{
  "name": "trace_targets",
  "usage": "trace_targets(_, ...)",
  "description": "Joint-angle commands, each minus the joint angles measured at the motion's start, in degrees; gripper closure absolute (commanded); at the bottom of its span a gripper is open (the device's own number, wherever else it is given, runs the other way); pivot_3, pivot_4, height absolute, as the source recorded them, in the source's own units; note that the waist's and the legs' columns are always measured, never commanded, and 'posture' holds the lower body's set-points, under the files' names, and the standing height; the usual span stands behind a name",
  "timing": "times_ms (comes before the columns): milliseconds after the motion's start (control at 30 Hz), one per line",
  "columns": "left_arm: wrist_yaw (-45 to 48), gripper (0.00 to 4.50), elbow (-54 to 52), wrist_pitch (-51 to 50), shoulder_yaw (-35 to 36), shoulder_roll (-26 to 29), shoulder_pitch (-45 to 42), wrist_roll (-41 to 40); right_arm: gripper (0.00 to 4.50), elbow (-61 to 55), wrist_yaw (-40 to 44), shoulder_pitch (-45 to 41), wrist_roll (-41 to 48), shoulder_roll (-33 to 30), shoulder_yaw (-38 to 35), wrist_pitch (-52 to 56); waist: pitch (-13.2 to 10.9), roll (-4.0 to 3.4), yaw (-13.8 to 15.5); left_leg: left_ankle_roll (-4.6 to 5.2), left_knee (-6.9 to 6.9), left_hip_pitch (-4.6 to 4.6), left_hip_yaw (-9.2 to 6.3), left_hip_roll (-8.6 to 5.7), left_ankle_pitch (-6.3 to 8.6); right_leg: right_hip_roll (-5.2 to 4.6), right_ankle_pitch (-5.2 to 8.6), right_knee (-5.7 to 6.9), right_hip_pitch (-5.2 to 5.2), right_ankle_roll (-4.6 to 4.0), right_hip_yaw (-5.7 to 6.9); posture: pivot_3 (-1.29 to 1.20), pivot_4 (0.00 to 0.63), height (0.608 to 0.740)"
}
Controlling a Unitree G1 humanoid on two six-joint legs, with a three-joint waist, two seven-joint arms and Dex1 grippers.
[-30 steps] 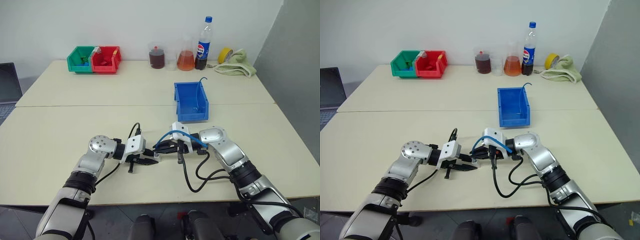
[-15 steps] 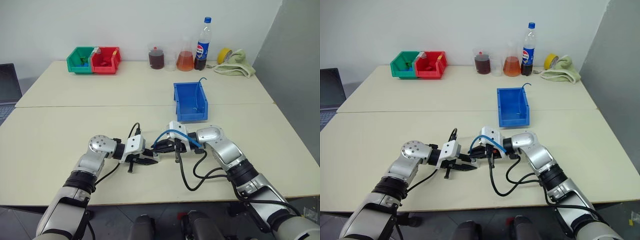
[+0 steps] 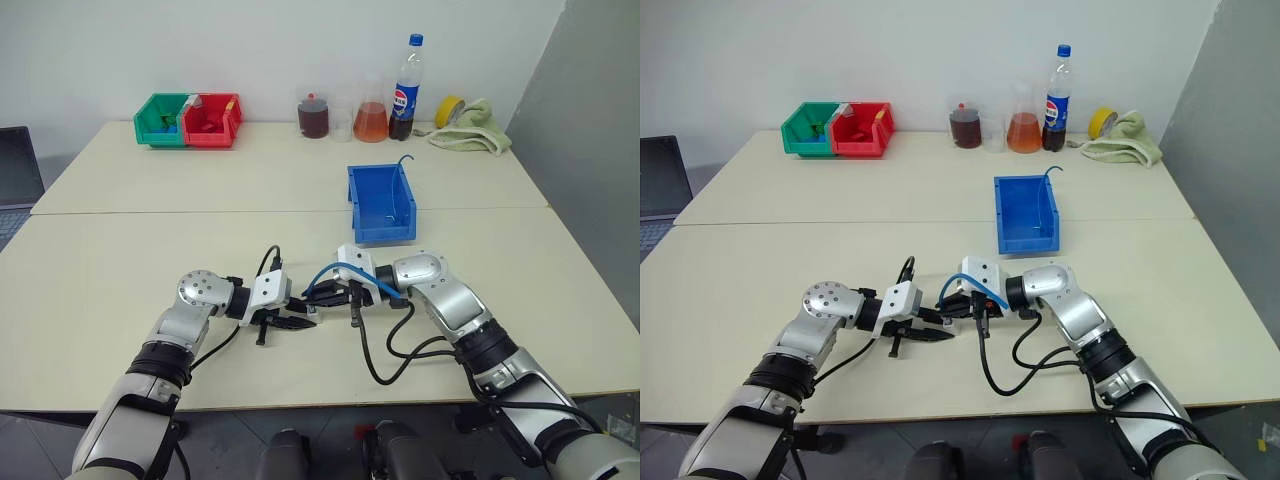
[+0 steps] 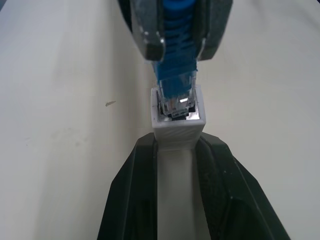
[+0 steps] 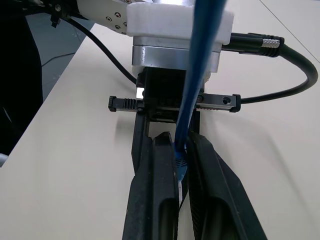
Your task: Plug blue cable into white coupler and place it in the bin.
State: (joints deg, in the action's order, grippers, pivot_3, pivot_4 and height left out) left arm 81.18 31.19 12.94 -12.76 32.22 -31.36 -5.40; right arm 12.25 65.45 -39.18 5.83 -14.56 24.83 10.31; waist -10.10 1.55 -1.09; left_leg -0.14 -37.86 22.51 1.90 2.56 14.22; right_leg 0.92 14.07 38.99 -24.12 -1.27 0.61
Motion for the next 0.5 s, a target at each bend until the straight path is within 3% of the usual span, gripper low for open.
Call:
trace_targets(33, -0.4, 3.73, 0.8, 0.5, -0.6, 0.3, -0.2, 1.1, 4.48, -1.3, 1.8, 2.0, -0.5, -1.1, 2.0, 2.3, 0.0, 0.0, 0.0, 0.0, 0.0, 0.0, 0.0, 0.0, 0.0, 0.0, 0.0, 0.0, 0.0, 0.0, 0.0, 0.0, 0.15, 0.74)
trace_targets(500, -0.9, 3.73, 1.6, 1.2, -0.7, 0.2, -0.7, 1.2, 4.48, 0.1, -5.0, 0.7, -0.9, 1.5, -0.1, 12.5, 0.0, 0.0, -0.2, 0.0, 0.0, -0.06, -0.02, 0.02, 0.0, -0.01, 0.0, 0.0, 0.03, 0.0, 0.02, 0.0, 0.15, 0.74)
